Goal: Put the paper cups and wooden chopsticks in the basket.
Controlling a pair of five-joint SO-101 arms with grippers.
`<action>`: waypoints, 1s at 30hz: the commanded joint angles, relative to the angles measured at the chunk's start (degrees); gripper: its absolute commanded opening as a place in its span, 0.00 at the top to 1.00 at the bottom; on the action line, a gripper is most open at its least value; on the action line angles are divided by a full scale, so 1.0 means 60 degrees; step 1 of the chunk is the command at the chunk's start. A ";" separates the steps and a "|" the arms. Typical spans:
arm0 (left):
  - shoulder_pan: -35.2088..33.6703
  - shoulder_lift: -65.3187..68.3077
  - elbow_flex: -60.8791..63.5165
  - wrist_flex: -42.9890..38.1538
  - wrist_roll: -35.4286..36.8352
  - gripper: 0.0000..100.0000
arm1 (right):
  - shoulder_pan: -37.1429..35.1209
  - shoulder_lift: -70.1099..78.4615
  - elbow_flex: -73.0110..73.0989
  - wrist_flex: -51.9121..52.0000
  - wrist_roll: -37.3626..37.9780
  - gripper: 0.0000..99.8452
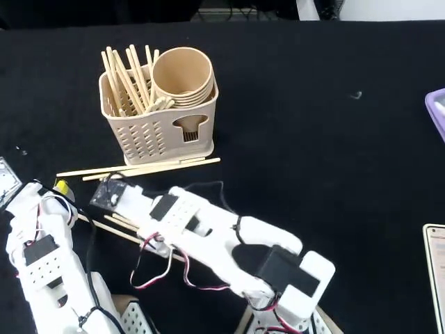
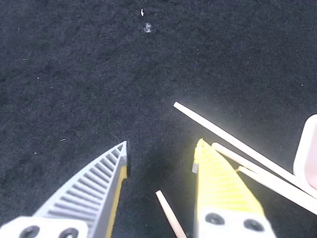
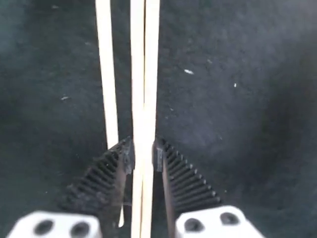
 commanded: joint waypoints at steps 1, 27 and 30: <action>0.0007 -0.0088 -0.0051 -0.0147 -0.0044 0.78 | 0.0821 -0.0593 0.0007 0.0366 0.0132 0.99; 0.0007 -0.0088 -0.0051 -0.0161 -0.0044 0.78 | 0.1407 -0.8740 0.2864 0.1304 0.0132 0.99; 0.0007 -0.0088 -0.0051 -0.0161 -0.0044 0.78 | 0.1407 -0.8799 0.3275 0.0894 0.0132 0.99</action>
